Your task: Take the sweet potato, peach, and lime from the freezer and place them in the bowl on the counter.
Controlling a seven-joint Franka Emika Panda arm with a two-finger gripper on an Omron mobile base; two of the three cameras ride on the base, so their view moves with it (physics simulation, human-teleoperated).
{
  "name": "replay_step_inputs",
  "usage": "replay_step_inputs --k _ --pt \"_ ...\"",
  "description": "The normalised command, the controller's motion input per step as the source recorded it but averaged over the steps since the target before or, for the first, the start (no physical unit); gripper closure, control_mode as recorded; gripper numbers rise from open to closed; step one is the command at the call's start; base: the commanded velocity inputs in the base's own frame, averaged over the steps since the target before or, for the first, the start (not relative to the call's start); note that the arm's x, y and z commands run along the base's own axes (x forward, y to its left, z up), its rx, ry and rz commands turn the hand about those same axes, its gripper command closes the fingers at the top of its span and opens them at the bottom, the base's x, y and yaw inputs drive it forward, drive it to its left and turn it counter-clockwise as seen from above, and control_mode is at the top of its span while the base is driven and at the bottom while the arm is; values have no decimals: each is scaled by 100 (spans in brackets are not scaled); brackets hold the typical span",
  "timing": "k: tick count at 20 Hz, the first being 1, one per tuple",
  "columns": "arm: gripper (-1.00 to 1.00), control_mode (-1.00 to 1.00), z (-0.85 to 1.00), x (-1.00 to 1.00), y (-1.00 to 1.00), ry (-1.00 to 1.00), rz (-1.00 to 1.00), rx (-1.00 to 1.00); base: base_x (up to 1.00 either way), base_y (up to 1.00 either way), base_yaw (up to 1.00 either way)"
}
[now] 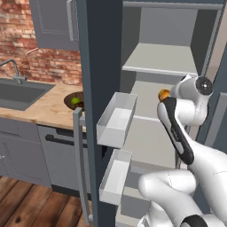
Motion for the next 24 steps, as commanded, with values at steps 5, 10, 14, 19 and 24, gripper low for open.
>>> replay_step_inputs --k 5,10,14,19,24 --pt "100 -100 68 -82 0 2 0 -2 0 0 0" --pt "100 -100 43 -96 0 -5 0 -1 0 0 0" --pt "100 -100 21 -88 0 -15 0 0 0 0 0" --pt "100 -100 3 -56 5 -15 0 -1 0 0 0" --pt "100 -100 0 -57 3 -20 0 0 0 0 0"
